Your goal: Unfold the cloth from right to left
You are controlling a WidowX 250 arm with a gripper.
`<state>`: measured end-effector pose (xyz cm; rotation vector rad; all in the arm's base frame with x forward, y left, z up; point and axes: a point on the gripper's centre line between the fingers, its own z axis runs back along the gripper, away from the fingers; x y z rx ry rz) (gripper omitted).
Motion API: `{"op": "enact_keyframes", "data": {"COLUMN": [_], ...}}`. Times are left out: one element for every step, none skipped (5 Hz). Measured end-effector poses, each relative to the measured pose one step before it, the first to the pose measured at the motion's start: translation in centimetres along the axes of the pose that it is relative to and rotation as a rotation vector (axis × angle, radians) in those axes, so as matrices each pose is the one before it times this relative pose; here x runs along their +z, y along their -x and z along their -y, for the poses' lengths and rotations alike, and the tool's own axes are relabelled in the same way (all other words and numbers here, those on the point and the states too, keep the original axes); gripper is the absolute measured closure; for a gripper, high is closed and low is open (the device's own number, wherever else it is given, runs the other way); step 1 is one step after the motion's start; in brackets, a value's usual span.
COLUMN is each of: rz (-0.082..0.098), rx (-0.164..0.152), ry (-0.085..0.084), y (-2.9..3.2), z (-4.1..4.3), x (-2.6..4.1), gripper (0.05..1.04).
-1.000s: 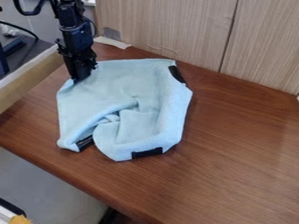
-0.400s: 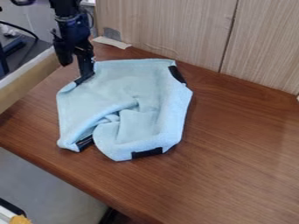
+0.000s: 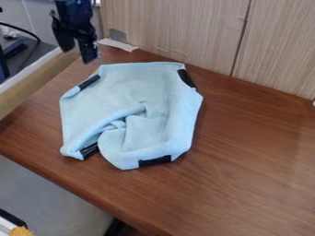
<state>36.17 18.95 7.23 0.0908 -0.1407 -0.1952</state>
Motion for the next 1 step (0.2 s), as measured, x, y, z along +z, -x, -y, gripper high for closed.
{"op": "enact_keyframes", "data": {"rz": [0.0011], "rx": [-0.0030], "ry": [0.0038], "y": [-0.127], "z": [0.273], "x": [-0.005], "gripper": [0.083]}}
